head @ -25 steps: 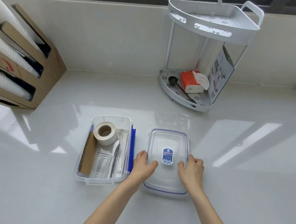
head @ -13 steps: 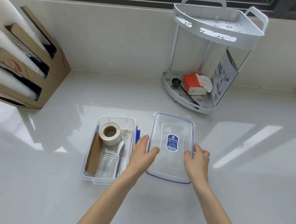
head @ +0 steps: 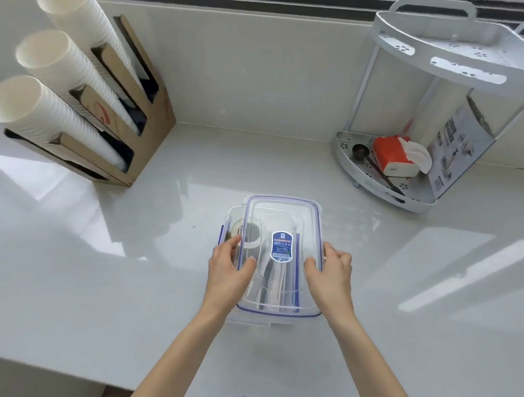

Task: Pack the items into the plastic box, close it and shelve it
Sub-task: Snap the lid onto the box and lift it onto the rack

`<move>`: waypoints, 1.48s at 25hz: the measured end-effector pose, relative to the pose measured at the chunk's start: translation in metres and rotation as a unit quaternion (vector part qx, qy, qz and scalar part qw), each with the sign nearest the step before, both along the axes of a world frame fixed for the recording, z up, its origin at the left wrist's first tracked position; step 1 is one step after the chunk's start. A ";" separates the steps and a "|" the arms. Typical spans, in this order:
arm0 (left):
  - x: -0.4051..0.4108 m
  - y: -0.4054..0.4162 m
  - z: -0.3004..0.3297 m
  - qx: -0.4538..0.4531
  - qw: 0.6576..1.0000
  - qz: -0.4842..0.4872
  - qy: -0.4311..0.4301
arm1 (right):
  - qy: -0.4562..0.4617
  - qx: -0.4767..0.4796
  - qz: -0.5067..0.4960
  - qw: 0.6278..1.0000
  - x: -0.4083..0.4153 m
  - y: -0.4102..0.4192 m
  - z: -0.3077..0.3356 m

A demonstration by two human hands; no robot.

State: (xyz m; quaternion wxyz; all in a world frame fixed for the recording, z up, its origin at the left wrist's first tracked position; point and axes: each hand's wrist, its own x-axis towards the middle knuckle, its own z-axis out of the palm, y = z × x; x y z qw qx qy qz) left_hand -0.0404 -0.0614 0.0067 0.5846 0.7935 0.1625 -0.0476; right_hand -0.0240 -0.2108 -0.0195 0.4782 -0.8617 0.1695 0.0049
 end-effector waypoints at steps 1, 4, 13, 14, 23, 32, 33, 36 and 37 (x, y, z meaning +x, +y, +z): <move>0.000 0.008 -0.002 0.004 1.000 0.005 0.003 | 0.004 0.003 0.013 1.000 0.000 0.007 -0.001; 0.004 0.027 -0.007 0.008 1.000 0.019 0.012 | 0.020 0.005 0.037 0.999 0.000 0.025 -0.004; 0.008 0.041 -0.024 -0.001 0.999 0.024 0.021 | 0.045 -0.028 0.054 0.997 0.002 0.032 -0.013; 0.009 0.041 -0.026 0.000 1.000 0.023 0.017 | 0.046 -0.024 0.054 0.997 0.002 0.032 -0.013; 0.012 0.047 -0.035 -0.001 0.999 -0.004 0.033 | 0.055 0.021 0.028 0.998 -0.001 0.030 -0.012; 0.014 0.052 -0.037 -0.011 0.999 -0.010 0.049 | 0.084 0.057 0.010 0.995 -0.002 0.024 -0.014; 0.014 0.052 -0.038 -0.015 0.999 -0.010 0.049 | 0.087 0.071 0.006 0.994 -0.002 0.024 -0.014; 0.013 0.052 -0.038 -0.022 0.999 -0.009 0.048 | 0.093 0.118 -0.016 0.988 -0.005 0.023 -0.015; 0.013 0.052 -0.039 -0.024 0.999 -0.008 0.048 | 0.105 0.122 -0.022 0.987 -0.006 0.023 -0.014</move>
